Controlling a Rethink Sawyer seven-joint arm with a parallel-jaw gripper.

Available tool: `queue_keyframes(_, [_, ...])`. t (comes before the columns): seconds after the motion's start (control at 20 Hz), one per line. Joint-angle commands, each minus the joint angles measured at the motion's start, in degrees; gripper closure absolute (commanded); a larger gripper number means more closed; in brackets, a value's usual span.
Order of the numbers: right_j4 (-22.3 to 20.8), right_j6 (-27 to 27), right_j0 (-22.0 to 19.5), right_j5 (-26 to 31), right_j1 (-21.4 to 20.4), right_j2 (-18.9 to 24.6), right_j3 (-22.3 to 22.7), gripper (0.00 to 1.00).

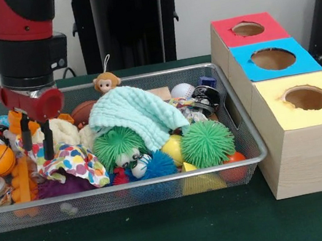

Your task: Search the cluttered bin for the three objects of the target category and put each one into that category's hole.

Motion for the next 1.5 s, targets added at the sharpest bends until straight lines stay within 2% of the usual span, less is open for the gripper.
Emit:
queue_keyframes(0.05, [-3.49, 4.93, 2.66, -7.23, 7.84, 1.75, 1.20, 0.00])
queue_keyframes(0.35, [-0.39, 8.93, 7.83, -13.41, 13.58, -2.90, -1.33, 0.00])
queue_keyframes(0.8, [2.31, 8.40, 7.93, -18.41, 18.08, -3.16, -2.13, 0.00])
queue_keyframes(1.05, [2.28, 8.02, 6.25, -21.09, 20.92, -1.19, -3.44, 0.00])
queue_keyframes(1.15, [2.36, 8.04, 6.10, -20.27, 20.23, -0.97, -2.85, 0.00])
queue_keyframes(1.3, [2.01, 6.98, 5.99, -15.86, 15.85, -1.20, -0.68, 0.00])
queue_keyframes(1.5, [1.31, 4.44, 4.71, -7.57, 7.00, -0.55, 3.14, 0.00])
